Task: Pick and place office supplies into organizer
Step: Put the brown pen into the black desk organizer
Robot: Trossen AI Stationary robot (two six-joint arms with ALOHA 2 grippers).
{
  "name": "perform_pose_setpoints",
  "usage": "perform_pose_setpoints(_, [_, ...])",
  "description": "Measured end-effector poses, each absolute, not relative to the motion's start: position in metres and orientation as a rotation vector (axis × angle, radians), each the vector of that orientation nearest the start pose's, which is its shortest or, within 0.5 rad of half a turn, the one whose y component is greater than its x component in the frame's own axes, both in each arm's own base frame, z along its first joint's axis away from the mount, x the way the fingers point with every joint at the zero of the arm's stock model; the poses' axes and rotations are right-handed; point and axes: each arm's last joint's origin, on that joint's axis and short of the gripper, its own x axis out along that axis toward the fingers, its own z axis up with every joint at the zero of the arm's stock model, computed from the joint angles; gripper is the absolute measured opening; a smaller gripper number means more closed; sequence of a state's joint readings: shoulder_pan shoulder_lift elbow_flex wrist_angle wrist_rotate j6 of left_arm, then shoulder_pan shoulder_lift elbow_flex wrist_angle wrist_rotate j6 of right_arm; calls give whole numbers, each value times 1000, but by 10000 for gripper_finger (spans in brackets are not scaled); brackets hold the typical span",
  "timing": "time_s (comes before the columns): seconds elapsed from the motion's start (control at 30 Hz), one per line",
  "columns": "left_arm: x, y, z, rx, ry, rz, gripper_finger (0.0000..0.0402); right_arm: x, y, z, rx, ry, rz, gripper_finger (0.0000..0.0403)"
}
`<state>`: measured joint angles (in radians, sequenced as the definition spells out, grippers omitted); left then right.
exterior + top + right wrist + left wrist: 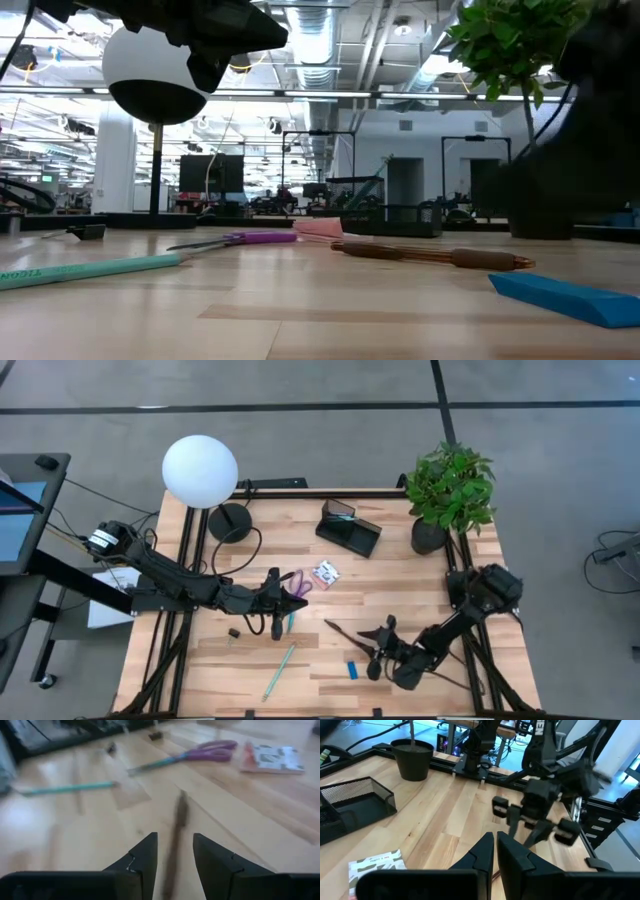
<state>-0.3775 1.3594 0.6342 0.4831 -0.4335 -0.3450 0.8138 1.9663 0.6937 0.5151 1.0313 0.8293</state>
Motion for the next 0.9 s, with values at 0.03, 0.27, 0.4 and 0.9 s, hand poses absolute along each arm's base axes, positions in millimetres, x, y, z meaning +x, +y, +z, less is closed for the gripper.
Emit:
perform_pose_setpoints(0.03, [264,-92,221,-248,211,93,16,233,209,72,191,328,-383,118])
perform_pose_setpoints(0.27, [264,-92,221,-245,216,94,16,245,214,66,193,317,-405,118])
perform_pose_setpoints(0.4, [264,-92,221,-245,217,94,16,252,217,57,208,326,-415,118])
perform_pose_setpoints(0.9, [263,-91,219,-238,232,98,16,266,213,33,161,379,-449,118])
